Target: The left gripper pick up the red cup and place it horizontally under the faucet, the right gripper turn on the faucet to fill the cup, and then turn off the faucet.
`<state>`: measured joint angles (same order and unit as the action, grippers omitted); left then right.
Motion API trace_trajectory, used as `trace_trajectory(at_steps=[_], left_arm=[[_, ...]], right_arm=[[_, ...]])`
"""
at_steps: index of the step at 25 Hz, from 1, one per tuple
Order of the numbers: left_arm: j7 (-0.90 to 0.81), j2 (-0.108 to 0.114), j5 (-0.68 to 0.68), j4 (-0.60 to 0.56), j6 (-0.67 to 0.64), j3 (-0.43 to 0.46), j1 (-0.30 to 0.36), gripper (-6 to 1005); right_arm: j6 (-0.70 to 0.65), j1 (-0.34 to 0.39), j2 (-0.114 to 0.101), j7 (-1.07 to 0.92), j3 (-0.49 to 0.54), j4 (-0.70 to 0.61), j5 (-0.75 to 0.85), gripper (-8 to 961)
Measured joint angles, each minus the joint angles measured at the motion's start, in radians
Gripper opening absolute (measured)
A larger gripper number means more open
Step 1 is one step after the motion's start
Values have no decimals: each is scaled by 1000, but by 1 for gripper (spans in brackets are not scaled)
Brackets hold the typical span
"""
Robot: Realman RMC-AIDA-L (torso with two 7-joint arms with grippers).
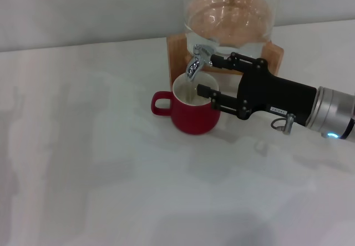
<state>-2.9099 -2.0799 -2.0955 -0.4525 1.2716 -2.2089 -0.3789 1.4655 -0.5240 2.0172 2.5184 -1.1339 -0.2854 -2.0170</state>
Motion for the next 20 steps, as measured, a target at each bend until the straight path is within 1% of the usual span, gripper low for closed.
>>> trace_trajectory(at_steps=[6, 12, 20], left_arm=[[0, 0, 0, 0, 0, 0, 0, 837], [0, 0, 0, 0, 0, 0, 1, 837], [0, 0, 0, 2, 0, 0, 2, 837]], right_arm=[[4, 0, 0, -1, -7, 0, -4, 643], [4, 17, -2, -1, 5, 0, -10, 643], [4, 87, -5, -1, 17, -57, -22, 643]])
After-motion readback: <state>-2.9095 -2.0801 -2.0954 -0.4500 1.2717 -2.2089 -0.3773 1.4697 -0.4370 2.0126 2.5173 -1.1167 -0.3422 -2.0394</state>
